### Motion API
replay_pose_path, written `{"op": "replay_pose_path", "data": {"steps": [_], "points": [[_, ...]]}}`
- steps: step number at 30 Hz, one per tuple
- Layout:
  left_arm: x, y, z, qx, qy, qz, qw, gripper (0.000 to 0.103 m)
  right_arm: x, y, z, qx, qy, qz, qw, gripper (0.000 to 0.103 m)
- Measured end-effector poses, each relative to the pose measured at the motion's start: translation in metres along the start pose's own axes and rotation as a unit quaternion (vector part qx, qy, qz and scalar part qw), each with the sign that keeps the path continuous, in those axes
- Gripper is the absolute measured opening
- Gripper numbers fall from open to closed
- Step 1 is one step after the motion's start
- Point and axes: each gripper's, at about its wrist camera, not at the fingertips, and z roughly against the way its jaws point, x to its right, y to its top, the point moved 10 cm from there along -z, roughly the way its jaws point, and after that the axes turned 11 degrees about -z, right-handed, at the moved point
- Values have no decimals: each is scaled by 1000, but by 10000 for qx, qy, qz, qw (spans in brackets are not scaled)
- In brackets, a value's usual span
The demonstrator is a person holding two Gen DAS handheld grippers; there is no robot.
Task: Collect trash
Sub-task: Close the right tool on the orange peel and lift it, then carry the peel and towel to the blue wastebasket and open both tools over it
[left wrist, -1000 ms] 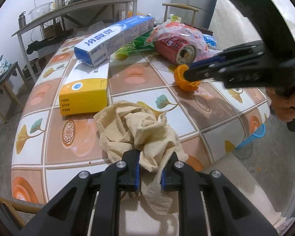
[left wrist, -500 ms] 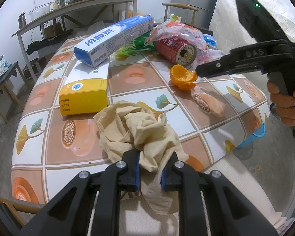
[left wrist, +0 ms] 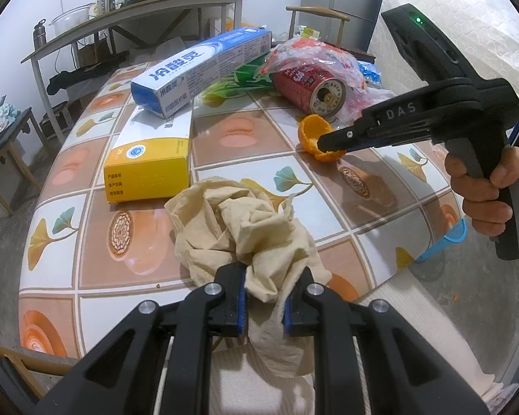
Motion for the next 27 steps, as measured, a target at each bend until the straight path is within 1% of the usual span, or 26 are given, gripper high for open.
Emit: {"op": "replay_pose_path", "data": {"steps": [2,5,13,15,17,18,22,27], "points": [[0,0,0,6,8,5,10000,14,1,0,-1,3,-44,-26,10000,11],[1,1,0,2,7,20,10000,14,1,-2,-2,37,-114,-88,9999,7],[-3,1,0,-8,-76,219,9997,14,13,1,12,194,31,-392,9990,4],[-3,1,0,-30,-205,328,9992,14,15,1,18,200,150,-523,9983,4],[-2,2,1,-68,-448,579,9973,14,15,2,24,215,263,-630,9974,4],[0,3,1,-70,-478,596,9971,14,15,4,29,264,309,-651,9971,4],[14,12,6,-18,-541,386,9978,14,15,2,45,413,380,-653,9963,4],[29,35,22,253,-623,217,9975,14,26,-9,73,603,524,-815,9935,4]]}}
